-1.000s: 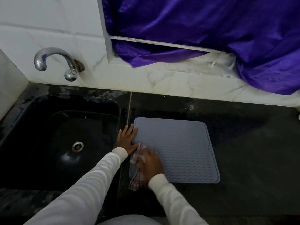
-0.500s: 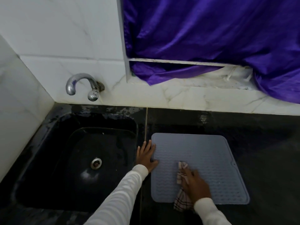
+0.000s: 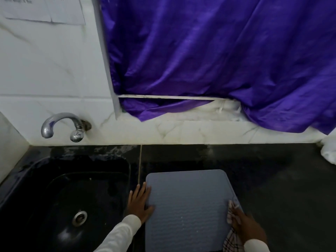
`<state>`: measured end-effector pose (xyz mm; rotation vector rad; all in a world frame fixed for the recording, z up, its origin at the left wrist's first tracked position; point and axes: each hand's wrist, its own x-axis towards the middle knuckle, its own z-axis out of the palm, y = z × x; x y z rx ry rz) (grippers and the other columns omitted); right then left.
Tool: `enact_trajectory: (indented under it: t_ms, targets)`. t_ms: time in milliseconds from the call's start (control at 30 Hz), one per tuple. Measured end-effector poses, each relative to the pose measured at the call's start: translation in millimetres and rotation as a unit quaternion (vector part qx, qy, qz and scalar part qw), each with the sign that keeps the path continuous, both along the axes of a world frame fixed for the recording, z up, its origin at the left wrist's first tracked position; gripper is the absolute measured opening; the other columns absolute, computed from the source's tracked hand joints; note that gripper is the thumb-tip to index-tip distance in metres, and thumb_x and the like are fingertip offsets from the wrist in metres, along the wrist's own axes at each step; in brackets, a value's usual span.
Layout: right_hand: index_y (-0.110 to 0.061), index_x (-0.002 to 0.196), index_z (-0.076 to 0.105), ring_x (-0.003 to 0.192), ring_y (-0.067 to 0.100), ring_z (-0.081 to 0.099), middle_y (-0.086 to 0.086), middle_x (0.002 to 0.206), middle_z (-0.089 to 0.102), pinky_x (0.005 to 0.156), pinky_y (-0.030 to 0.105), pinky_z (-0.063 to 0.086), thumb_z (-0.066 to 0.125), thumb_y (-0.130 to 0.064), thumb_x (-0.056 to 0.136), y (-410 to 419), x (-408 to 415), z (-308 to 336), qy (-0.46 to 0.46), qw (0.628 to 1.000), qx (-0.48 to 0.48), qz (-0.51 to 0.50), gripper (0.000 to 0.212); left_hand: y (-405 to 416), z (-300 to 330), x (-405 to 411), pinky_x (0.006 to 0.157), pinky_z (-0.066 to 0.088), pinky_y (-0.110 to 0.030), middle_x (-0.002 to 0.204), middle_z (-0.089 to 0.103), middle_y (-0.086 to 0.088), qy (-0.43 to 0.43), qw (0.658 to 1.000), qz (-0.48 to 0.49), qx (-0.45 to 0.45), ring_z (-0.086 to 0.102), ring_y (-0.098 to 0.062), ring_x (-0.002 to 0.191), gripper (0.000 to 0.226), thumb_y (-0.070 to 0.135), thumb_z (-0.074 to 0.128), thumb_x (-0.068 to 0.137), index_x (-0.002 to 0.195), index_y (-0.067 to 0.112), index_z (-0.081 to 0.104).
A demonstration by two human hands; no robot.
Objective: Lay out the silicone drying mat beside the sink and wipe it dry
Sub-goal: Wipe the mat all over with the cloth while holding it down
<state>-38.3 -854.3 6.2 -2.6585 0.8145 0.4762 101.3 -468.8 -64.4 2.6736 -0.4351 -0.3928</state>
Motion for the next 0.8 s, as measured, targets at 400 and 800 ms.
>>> enact_trajectory:
  t_ms: [400,800]
  targets:
    - [-0.046,0.149,0.011,0.124,0.027,0.052,0.005,0.145,0.041,0.101,0.038,0.043,0.036,-0.056,0.095,-14.0,-0.5,12.0,0.021,0.999,-0.002,-0.025,0.060,1.6,-4.1,-0.4,0.113,-0.016,-0.036,0.155,-0.013,0.013,-0.003,1.000,0.004,-0.008,-0.020,-0.007,0.140,0.089,0.069,0.028,0.068,0.148,0.039,0.000]
    - [-0.040,0.141,0.041,0.123,0.013,0.051,-0.009,0.141,0.047,0.100,0.026,0.043,0.048,-0.044,0.090,162.7,8.2,13.9,-0.126,0.964,0.117,0.204,0.052,2.9,-11.0,-2.6,0.104,-0.029,-0.024,0.154,-0.012,0.016,-0.022,1.000,0.006,0.009,-0.016,-0.008,0.143,0.082,0.064,0.037,0.077,0.149,0.040,0.004]
